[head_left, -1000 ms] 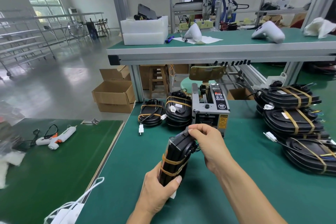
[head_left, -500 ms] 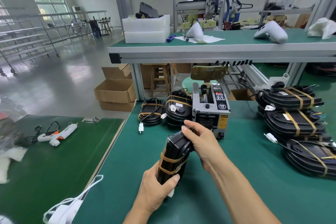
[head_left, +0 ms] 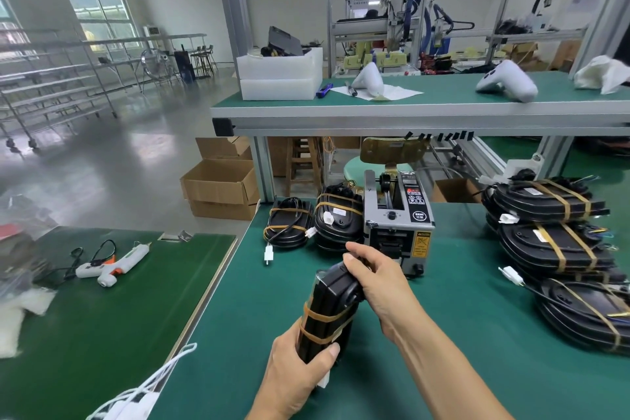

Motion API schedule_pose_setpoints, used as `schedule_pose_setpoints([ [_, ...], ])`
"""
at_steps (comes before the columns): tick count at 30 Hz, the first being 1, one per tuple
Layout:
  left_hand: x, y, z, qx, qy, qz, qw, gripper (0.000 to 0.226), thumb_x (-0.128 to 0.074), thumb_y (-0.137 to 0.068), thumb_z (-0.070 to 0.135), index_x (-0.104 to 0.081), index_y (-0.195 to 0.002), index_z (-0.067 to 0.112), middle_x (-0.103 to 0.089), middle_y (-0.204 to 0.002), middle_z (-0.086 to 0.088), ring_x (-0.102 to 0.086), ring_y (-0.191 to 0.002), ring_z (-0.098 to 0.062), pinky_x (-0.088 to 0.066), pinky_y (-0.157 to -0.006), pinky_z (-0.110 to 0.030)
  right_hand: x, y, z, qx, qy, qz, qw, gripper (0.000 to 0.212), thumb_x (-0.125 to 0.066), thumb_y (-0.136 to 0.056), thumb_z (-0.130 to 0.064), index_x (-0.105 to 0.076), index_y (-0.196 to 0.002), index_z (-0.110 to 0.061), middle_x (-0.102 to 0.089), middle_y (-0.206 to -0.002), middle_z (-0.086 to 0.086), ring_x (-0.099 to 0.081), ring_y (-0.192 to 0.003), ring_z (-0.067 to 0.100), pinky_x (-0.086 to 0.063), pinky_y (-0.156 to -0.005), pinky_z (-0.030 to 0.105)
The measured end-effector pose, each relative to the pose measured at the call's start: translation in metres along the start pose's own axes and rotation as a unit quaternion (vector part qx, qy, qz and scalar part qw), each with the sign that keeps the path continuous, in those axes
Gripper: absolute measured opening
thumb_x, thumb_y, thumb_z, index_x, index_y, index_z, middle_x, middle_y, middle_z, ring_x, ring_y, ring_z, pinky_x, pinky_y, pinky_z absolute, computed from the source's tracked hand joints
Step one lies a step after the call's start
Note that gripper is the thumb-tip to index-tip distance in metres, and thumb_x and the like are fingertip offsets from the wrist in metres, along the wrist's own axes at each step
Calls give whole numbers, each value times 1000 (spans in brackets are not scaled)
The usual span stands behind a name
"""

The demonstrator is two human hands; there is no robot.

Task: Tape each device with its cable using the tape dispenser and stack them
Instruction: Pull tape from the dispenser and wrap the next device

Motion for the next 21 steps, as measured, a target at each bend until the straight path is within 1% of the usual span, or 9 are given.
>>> schedule_pose_setpoints([
  [3, 0, 1, 3, -4, 4, 4, 1000, 32, -77, -75, 53, -75, -104, 39, -81, -90, 3, -74, -87, -16, -57, -80, -23, 3, 2, -2, 6, 21, -1, 1000, 30, -70, -98, -30, -70, -128, -29, -73, -121, -7, -68, -113, 11, -54, -104, 36],
  [5, 0, 1, 5, -4, 3, 4, 1000, 31, -76, -73, 52, -76, -102, 39, -79, -86, 4, -73, -81, -14, -57, -77, -24, 3, 3, -3, 14, 34, -5, 999, 30, -74, -95, -34, -71, -125, -30, -75, -114, -10, -70, -108, 10, -56, -98, 34],
  [7, 0, 2, 6, -3, 11, 3, 1000, 31, -76, -73, 51, -77, -102, 41, -80, -84, 6, -72, -78, -9, -56, -76, -22, 3, 3, -5, 13, 37, -14, 999, 32, -79, -91, -37, -72, -121, -31, -77, -106, -12, -72, -103, 9, -56, -86, 28],
  [9, -1, 2, 7, -5, 18, 4, 1000, 32, -76, -72, 51, -78, -103, 44, -81, -92, 9, -74, -86, -8, -56, -79, -19, 3, 3, -8, 18, 48, -22, 998, 36, -82, -88, -39, -73, -122, -29, -77, -103, -14, -72, -100, 6, -54, -78, 20],
  [11, -1, 2, 8, -8, 19, 3, 1000, 33, -76, -71, 51, -77, -103, 45, -82, -97, 10, -74, -91, -9, -56, -81, -17, 4, 3, -11, 23, 69, -30, 997, 43, -84, -86, -41, -73, -125, -28, -76, -103, -16, -71, -101, 2, -52, -77, 16],
  [14, -1, 2, 9, -11, 19, 3, 1000, 32, -76, -70, 52, -77, -101, 43, -82, -95, 9, -72, -87, -5, -54, -80, -14, 5, 4, -14, 22, 85, -44, 995, 53, -86, -83, -42, -71, -130, -25, -76, -102, -16, -70, -97, -5, -52, -75, 10],
  [16, -1, 3, 10, -10, 19, 1, 1000, 32, -77, -70, 51, -77, -101, 43, -82, -95, 8, -71, -85, -2, -53, -79, -12, 6, 4, -14, 18, 93, -49, 994, 58, -88, -81, -43, -70, -133, -23, -76, -107, -14, -69, -94, -10, -50, -72, 6],
  [18, -1, 3, 11, -11, 22, 0, 1000, 31, -77, -70, 51, -77, -100, 43, -81, -94, 9, -71, -85, 0, -52, -78, -10, 7, 5, -13, 16, 101, -57, 993, 66, -89, -78, -47, -68, -136, -24, -74, -116, -13, -68, -99, -9, -51, -77, 7],
  [21, -1, 3, 12, -13, 26, 0, 1000, 29, -78, -71, 52, -77, -99, 43, -82, -94, 9, -71, -84, 2, -51, -79, -10, 5, 8, -12, 16, 103, -73, 992, 81, -91, -72, -53, -62, -143, -26, -70, -128, -15, -63, -114, -7, -47, -91, 10],
])
Point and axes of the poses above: each hand's wrist, its own y-axis away from the middle knuckle, its own x-axis out of the back of the hand, z = x × y, the point moved 7 cm from there along -y, towards the middle knuckle
